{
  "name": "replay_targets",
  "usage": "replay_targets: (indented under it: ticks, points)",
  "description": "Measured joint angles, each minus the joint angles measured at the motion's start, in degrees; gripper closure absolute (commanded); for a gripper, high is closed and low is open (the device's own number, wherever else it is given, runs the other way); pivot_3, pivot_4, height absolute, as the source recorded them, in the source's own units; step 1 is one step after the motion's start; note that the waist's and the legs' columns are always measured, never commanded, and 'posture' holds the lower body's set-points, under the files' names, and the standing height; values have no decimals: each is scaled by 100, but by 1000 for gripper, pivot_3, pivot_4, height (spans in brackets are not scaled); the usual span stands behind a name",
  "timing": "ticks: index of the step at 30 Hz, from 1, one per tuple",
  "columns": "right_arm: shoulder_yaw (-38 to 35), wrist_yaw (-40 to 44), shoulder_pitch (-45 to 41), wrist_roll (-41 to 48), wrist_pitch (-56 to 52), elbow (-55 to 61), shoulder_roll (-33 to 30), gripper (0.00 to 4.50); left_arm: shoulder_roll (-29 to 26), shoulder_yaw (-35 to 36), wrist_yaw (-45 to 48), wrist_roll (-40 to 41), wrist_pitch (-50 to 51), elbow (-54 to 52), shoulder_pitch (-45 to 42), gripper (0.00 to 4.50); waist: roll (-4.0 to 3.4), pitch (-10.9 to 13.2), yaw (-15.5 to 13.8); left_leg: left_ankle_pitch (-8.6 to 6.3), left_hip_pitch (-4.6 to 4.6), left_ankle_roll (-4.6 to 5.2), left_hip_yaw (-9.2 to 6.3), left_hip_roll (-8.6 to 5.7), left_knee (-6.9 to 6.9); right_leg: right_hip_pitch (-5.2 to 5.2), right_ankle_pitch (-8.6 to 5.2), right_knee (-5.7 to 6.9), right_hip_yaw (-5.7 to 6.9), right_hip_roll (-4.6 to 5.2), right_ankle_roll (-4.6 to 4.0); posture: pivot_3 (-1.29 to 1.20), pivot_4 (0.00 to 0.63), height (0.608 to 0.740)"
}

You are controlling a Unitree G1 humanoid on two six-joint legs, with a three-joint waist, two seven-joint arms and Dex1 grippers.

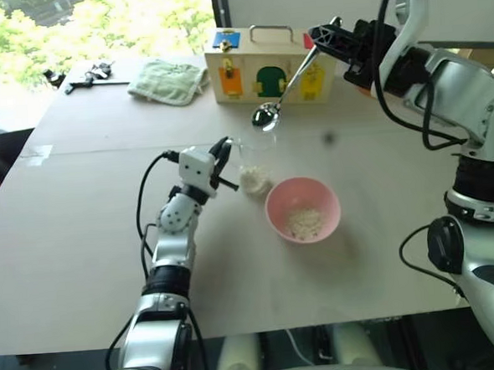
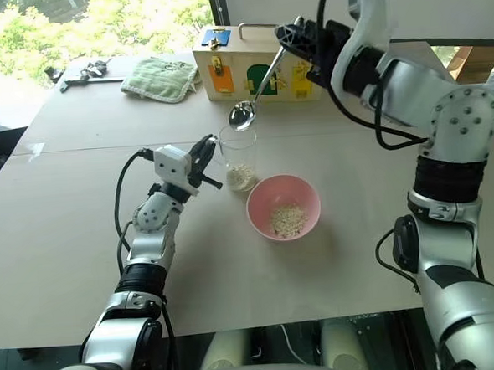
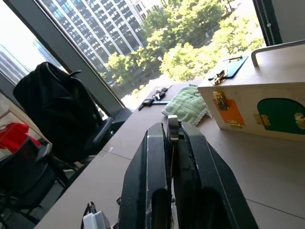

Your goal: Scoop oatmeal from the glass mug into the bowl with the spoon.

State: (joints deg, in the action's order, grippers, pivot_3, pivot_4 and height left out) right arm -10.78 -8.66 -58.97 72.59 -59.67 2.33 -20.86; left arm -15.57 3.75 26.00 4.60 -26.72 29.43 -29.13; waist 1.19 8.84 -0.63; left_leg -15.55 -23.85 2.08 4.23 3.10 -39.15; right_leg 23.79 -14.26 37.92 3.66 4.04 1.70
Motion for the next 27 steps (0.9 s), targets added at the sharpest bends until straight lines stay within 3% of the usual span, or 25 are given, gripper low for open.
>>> replay_targets:
  ticks: [6, 13, 25, 26, 27]
  points:
    - [884, 827, 349, -1232, 393, -208, 317, 4500, -12, 2, -12, -7, -4, -3, 0, 4474, -1, 0, 13, 2, 0, -4, 1, 1, 0, 1, 0, 1, 0, 0, 0, 0, 150, 740]
    - [1000, 1571, 347, -1801, 471, -261, 367, 1822, -112, 29, -108, -3, -11, -90, 105, 4500, -1, 0, 13, 6, -1, -11, 0, 1, 0, 1, 0, 0, 1, 0, 0, 0, 150, 740]
    - [722, 2272, 467, -2925, 1146, -832, -15, 1822, -203, 127, -239, 174, -5, -348, 483, 4500, -2, -1, 83, 7, 4, -12, 2, 3, 2, 1, 0, 1, 0, 0, 0, 0, 150, 740]
    - [713, 2300, 494, -2968, 1160, -863, -13, 1692, -210, 138, -215, 198, -5, -348, 501, 3768, -3, -1, 102, 7, 5, -12, 2, 4, 2, 1, 0, 2, 0, 0, 0, 0, 150, 740]
    - [710, 2330, 509, -3007, 1165, -876, -9, 1692, -230, 130, -183, 197, -5, -342, 545, 3580, -5, -2, 117, 7, 5, -12, 2, 4, 3, 1, 0, 2, -1, 0, 0, 0, 150, 740]
